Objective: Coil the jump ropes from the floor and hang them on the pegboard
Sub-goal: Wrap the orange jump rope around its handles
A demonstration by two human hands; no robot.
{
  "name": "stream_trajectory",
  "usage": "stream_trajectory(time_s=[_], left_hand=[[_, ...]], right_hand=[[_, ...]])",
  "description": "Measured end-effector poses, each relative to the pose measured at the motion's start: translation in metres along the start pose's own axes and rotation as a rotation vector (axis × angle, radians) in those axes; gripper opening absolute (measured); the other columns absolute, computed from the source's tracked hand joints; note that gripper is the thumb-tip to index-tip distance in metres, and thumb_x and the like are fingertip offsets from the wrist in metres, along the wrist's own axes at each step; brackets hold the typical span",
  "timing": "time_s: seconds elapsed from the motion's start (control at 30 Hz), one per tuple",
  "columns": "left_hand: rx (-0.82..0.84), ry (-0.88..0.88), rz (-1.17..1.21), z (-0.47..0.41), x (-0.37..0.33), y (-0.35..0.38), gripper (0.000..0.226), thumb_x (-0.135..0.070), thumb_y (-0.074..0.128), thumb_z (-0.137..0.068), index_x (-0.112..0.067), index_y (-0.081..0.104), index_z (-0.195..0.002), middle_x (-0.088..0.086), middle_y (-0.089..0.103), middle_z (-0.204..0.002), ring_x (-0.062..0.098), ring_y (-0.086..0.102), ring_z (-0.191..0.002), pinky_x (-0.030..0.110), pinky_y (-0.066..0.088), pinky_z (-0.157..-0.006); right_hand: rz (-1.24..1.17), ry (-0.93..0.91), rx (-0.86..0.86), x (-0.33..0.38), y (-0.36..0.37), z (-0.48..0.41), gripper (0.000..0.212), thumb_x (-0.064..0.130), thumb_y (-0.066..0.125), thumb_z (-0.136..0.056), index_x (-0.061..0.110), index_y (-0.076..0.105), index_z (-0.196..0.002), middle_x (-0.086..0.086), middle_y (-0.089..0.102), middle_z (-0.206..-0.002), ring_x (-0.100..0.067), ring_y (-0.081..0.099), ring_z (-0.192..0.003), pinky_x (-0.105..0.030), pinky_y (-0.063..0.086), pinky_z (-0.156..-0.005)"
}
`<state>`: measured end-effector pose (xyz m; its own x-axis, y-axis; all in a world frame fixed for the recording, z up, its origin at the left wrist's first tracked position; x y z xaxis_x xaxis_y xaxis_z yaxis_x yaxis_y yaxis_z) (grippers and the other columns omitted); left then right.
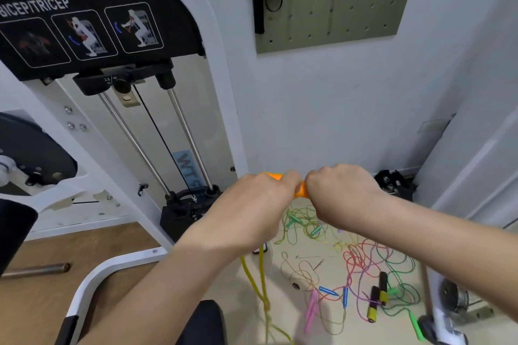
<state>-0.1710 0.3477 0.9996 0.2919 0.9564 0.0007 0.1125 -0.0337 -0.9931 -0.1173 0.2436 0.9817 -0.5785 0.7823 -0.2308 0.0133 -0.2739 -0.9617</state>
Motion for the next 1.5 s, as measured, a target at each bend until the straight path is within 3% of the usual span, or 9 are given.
stream_trajectory(time_s=[0.2, 0.37, 0.63, 0.83, 1.0, 1.13, 1.27, 1.37, 1.5], left_hand=[[0.015, 0.199, -0.037, -0.005, 0.005, -0.028, 0.009, -0.022, 0.055, -0.092, -0.021, 0.063, -0.087, -0.001, 0.061, -0.077, 0.022, 0.058, -0.076, 0.035, 0.047, -0.068], [0.095, 0.049, 0.602, -0.007, 0.022, -0.043, 0.01, -0.023, 0.077, -0.077, -0.021, 0.077, -0.088, -0.005, 0.073, -0.077, 0.005, 0.064, -0.072, 0.023, 0.05, -0.069], [0.033, -0.01, 0.981, -0.016, 0.019, -0.033, 0.016, -0.024, 0.083, -0.06, -0.015, 0.076, -0.071, -0.004, 0.063, -0.071, 0.002, 0.054, -0.062, 0.022, 0.045, -0.06], [0.007, -0.156, 1.709, -0.017, 0.032, -0.006, 0.057, -0.057, 0.087, -0.037, -0.007, 0.062, -0.048, -0.002, 0.051, -0.042, 0.008, 0.046, -0.037, 0.014, 0.037, -0.041], [-0.253, -0.461, 2.301, -0.017, 0.025, 0.041, 0.049, -0.022, 0.097, -0.032, -0.015, 0.061, -0.064, 0.002, 0.055, -0.062, 0.013, 0.059, -0.049, 0.025, 0.052, -0.051], [-0.422, -0.485, 2.283, -0.013, 0.019, 0.035, 0.026, -0.015, 0.058, -0.084, -0.017, 0.039, -0.067, -0.003, 0.033, -0.05, 0.005, 0.031, -0.036, 0.017, 0.031, -0.039], [-0.635, -0.237, 2.06, -0.004, 0.021, -0.007, 0.023, -0.033, 0.075, -0.074, -0.013, 0.064, -0.068, -0.003, 0.032, -0.047, 0.006, 0.024, -0.039, 0.017, 0.023, -0.041], [-0.65, -0.341, 1.665, 0.012, 0.026, -0.019, 0.026, -0.034, 0.076, -0.078, -0.016, 0.076, -0.097, -0.01, 0.037, -0.049, 0.006, 0.03, -0.046, 0.016, 0.023, -0.045], [-0.634, -0.407, 1.277, 0.019, 0.028, -0.026, 0.029, -0.045, 0.055, -0.083, -0.023, 0.074, -0.087, -0.005, 0.046, -0.05, 0.007, 0.041, -0.049, 0.016, 0.034, -0.05]], right_hand=[[0.247, -0.2, 0.013, -0.003, -0.017, 0.009, 0.015, 0.003, 0.043, -0.091, 0.018, 0.043, -0.092, -0.004, 0.065, -0.108, -0.026, 0.062, -0.091, -0.028, 0.034, -0.055], [0.421, -0.513, -0.374, -0.007, -0.044, 0.03, 0.018, 0.009, 0.06, -0.07, 0.015, 0.042, -0.071, -0.003, 0.06, -0.058, -0.024, 0.058, -0.046, -0.021, 0.013, -0.041], [0.348, -0.846, -0.656, -0.016, -0.052, 0.049, 0.005, 0.013, 0.046, -0.085, 0.012, 0.045, -0.08, -0.004, 0.05, -0.059, -0.024, 0.048, -0.043, -0.028, 0.033, -0.037], [0.291, -0.729, -0.856, -0.024, -0.091, 0.045, 0.015, 0.01, 0.047, -0.09, 0.007, 0.061, -0.085, -0.007, 0.051, -0.065, -0.025, 0.048, -0.047, -0.031, 0.037, -0.037], [0.127, -0.623, -0.89, -0.017, -0.098, 0.032, 0.015, 0.01, 0.042, -0.088, 0.007, 0.057, -0.086, -0.008, 0.051, -0.064, -0.026, 0.048, -0.046, -0.029, 0.034, -0.035], [-0.174, -0.508, -0.825, -0.015, -0.101, 0.026, 0.021, 0.019, 0.043, -0.074, 0.01, 0.06, -0.084, -0.005, 0.057, -0.064, -0.03, 0.053, -0.046, -0.03, 0.037, -0.035], [-0.473, -0.362, -0.757, -0.015, -0.112, 0.022, 0.013, 0.028, 0.048, -0.08, 0.02, 0.056, -0.086, 0.001, 0.059, -0.061, -0.03, 0.055, -0.052, -0.036, 0.045, -0.045], [-0.657, -0.282, -0.61, -0.023, -0.109, 0.013, 0.015, 0.033, 0.057, -0.091, 0.031, 0.05, -0.078, 0.009, 0.052, -0.057, -0.02, 0.055, -0.055, -0.035, 0.045, -0.052], [-0.602, -0.168, -0.499, -0.022, -0.103, 0.001, 0.022, 0.038, 0.055, -0.093, 0.028, 0.045, -0.076, 0.002, 0.058, -0.065, -0.027, 0.056, -0.065, -0.034, 0.042, -0.057]])
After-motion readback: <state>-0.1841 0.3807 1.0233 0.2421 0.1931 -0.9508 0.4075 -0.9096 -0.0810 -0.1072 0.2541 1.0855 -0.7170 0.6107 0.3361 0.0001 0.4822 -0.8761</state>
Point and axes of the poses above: each hand's wrist, its own z-axis away from the middle knuckle, its own y-axis out of the palm, x = y × z, the point moved 5 cm from there along -z, towards the middle knuckle
